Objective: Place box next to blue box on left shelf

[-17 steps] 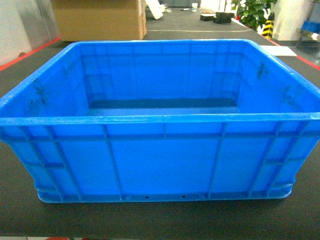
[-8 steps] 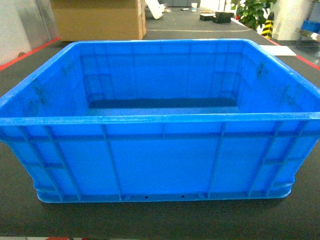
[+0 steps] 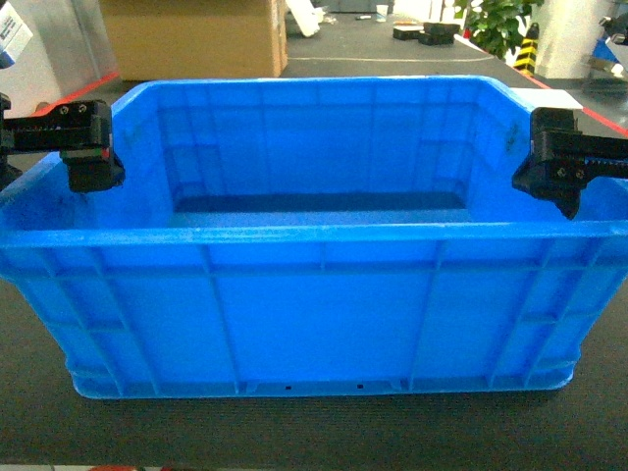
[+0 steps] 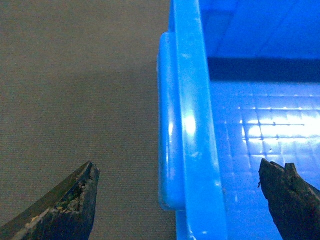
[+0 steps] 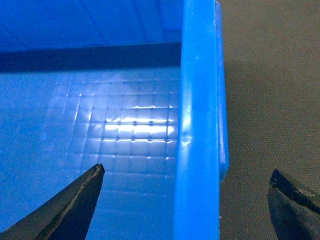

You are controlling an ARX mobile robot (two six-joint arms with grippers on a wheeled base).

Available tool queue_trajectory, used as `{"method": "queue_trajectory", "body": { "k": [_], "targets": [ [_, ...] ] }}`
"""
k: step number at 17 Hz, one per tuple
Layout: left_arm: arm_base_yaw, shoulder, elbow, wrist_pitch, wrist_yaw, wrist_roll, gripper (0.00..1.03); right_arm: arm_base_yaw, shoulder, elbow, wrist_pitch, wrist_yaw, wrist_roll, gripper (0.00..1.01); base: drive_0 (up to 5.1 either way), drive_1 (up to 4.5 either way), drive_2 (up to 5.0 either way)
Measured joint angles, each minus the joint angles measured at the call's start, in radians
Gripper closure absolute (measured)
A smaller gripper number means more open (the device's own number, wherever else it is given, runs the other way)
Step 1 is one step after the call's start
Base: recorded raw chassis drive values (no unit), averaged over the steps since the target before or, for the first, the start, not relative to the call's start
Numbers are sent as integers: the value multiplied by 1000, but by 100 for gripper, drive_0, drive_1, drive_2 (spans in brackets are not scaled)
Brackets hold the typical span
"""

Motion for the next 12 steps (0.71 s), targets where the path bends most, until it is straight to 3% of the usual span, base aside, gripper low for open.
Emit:
{"method": "queue_trajectory", "body": {
  "k": [4, 8, 12],
  "targets": [
    [1, 14, 11, -63, 1, 18, 5, 0, 4, 5, -9, 0, 2, 3, 0, 0, 0],
    [3, 15, 20, -101, 5, 17, 5, 6, 7, 13, -23, 7, -12, 27, 0, 0, 0],
    [4, 13, 27, -131, 19, 19, 46, 11, 11, 21, -36, 27, -22, 68, 0, 0, 0]
  ]
}}
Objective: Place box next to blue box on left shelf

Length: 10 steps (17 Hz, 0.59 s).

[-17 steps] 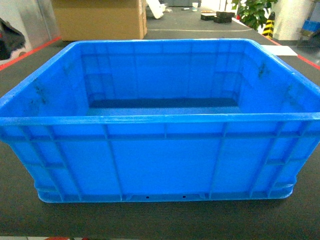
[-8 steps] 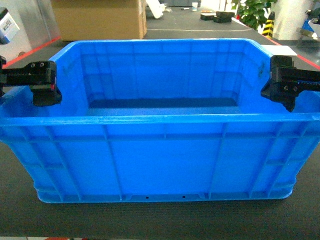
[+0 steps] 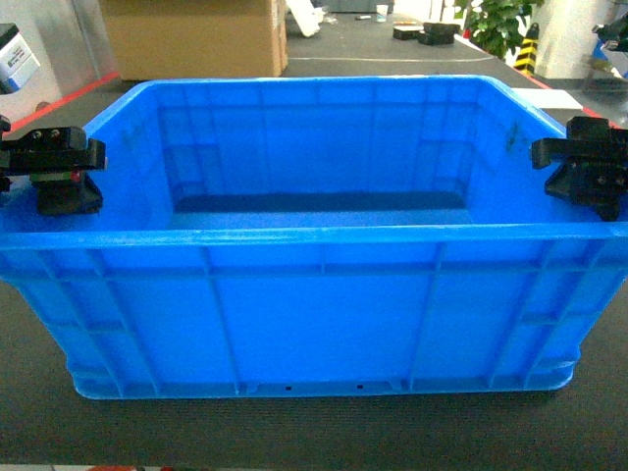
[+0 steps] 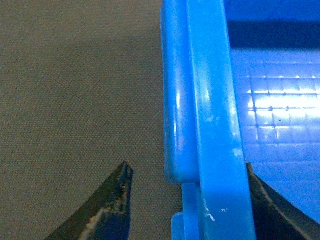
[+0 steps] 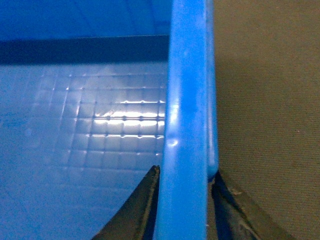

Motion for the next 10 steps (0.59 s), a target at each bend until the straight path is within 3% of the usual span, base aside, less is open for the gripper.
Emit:
{"method": "queue_trajectory", "body": {
  "k": [2, 4, 8, 9, 10],
  "targets": [
    [-3, -6, 0, -3, 2, 0, 64, 8, 1, 1, 2, 26, 0, 80, 0, 0, 0],
    [-9, -11, -5, -1, -3, -5, 77, 9, 1, 1, 9, 35, 0, 83, 0, 0, 0],
    [-16, -26, -32, 53, -40, -13, 82, 20, -10, -15, 41, 43, 12, 84, 0, 0, 0],
    [-21, -34, -45, 79, -47, -14, 82, 21, -23, -39, 69, 42, 20, 84, 0, 0, 0],
    [-32, -92, -89, 187, -74, -12, 83, 42, -99, -107, 172, 70, 45, 84, 0, 0, 0]
  ]
}}
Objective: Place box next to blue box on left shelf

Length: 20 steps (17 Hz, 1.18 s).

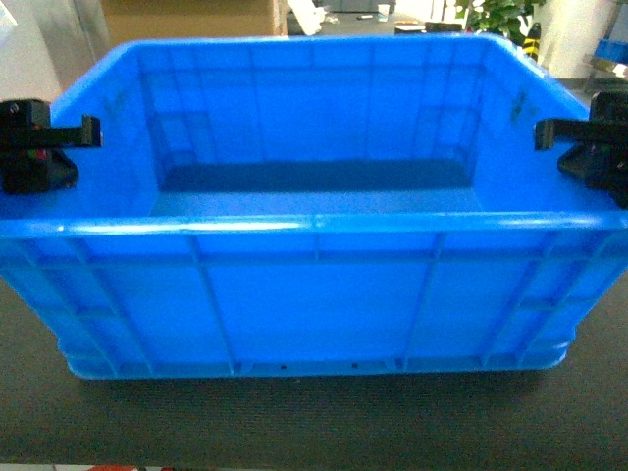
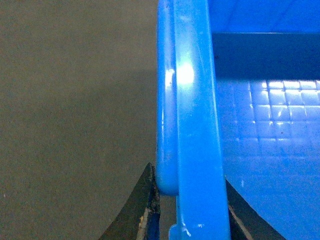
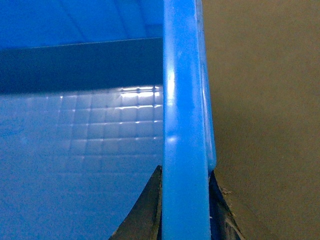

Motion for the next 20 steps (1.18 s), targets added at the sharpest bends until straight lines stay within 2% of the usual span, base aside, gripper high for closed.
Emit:
{"method": "queue_trajectory", "body": {
  "k": [2, 5, 6, 7, 10, 20],
  "targets": [
    [-18, -72, -10, 52, -16, -3, 83, 4, -79, -27, 63, 25, -1, 84, 0, 0, 0],
    [-49, -151, -22, 135, -53, 1, 84, 4, -171, -40, 88, 58, 1, 86, 0, 0, 0],
    [-57, -162, -32, 164, -60, 8, 84, 3, -182, -44, 81, 37, 10, 87, 0, 0, 0],
    [-61, -164, -38, 187, -76, 16, 84, 3, -192, -54, 84, 22, -10, 92, 0, 0, 0],
    [-60, -165, -40, 153, -79, 16, 84, 3, -201, -74, 77, 13, -15, 93, 0, 0, 0],
    [-71, -182, -60, 163, -83, 12, 84, 3, -233, -95, 95, 17, -26, 93, 0, 0, 0]
  ]
}}
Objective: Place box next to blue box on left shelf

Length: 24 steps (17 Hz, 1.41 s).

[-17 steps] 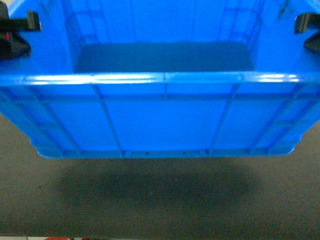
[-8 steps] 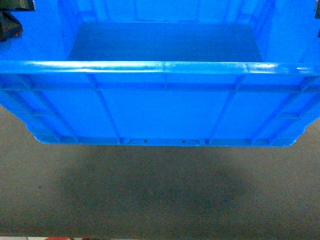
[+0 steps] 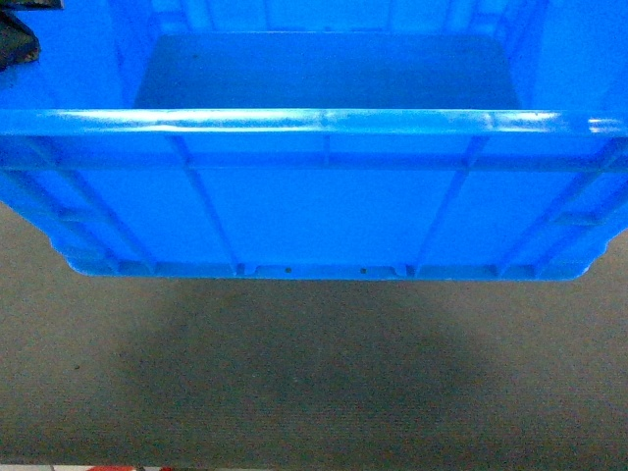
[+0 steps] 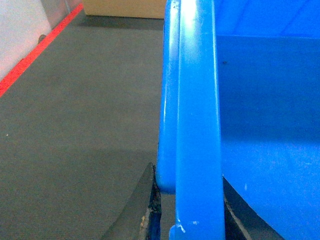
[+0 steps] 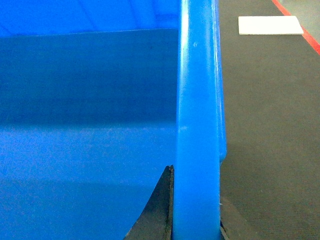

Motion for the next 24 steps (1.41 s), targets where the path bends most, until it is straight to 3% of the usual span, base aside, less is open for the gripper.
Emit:
{"method": "queue_trajectory", "body": {
  "k": [18, 24],
  "targets": [
    [-3, 0, 0, 1, -2, 0, 85, 0, 0, 0, 0, 0, 0, 93, 0, 0, 0],
    [-4, 0, 0, 1, -2, 0, 85, 0, 0, 0, 0, 0, 0, 93, -149, -149, -149]
  ]
}}
